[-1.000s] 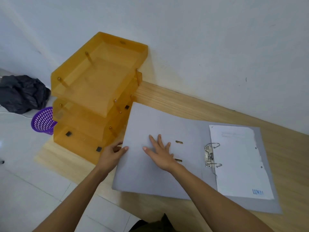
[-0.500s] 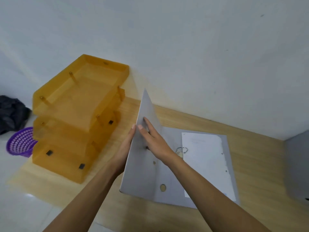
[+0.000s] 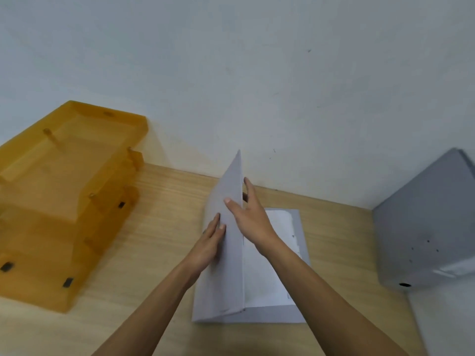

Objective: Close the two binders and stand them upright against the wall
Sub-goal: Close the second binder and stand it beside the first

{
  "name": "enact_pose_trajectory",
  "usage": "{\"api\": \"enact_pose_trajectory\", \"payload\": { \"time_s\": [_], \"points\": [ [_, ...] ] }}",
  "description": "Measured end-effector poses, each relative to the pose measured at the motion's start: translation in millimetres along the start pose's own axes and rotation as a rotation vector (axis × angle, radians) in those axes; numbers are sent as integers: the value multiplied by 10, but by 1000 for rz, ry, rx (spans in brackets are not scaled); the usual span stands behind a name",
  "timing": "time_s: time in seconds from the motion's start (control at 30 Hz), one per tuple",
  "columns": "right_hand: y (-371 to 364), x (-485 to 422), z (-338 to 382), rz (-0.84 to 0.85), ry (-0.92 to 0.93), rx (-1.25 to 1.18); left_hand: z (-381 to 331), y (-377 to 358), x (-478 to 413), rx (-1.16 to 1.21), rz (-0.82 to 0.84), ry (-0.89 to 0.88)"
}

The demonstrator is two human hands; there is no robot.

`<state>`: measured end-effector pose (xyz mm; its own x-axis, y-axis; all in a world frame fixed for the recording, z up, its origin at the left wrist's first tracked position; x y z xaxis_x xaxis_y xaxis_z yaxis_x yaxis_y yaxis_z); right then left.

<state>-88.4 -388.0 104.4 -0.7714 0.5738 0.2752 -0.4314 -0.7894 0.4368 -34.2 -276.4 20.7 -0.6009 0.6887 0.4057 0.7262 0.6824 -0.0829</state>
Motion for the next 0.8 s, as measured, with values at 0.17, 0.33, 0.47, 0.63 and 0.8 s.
{"api": "enact_pose_trajectory", "payload": {
  "time_s": [0.17, 0.33, 0.47, 0.63, 0.8],
  "points": [
    [450, 101, -273, -27, 15, 206, 378, 61, -84, 33, -112, 184],
    [856, 128, -779, -79, -117, 152, 561, 15, -68, 79, -199, 270],
    [951, 224, -1257, -209, -210, 256, 603, -12, -60, 38, -232, 297],
    [912, 254, -1669, -175, -298, 527, 750, -75, -44, 61, -192, 358],
    [494, 217, -1801, 55, -176, 656, 869, -239, -43, 14, -177, 375]
  ]
}}
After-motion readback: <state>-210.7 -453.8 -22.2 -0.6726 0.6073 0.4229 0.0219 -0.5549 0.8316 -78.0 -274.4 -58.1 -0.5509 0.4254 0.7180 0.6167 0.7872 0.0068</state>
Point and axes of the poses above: each hand's wrist, its own x-axis away from the middle knuckle, its own y-axis out of the back of the hand, z = x × y, the point moved 4 cm from there along -x, towards the middle knuckle, and after that the axes turned 10 degrees about x, right-handed, at the moved point
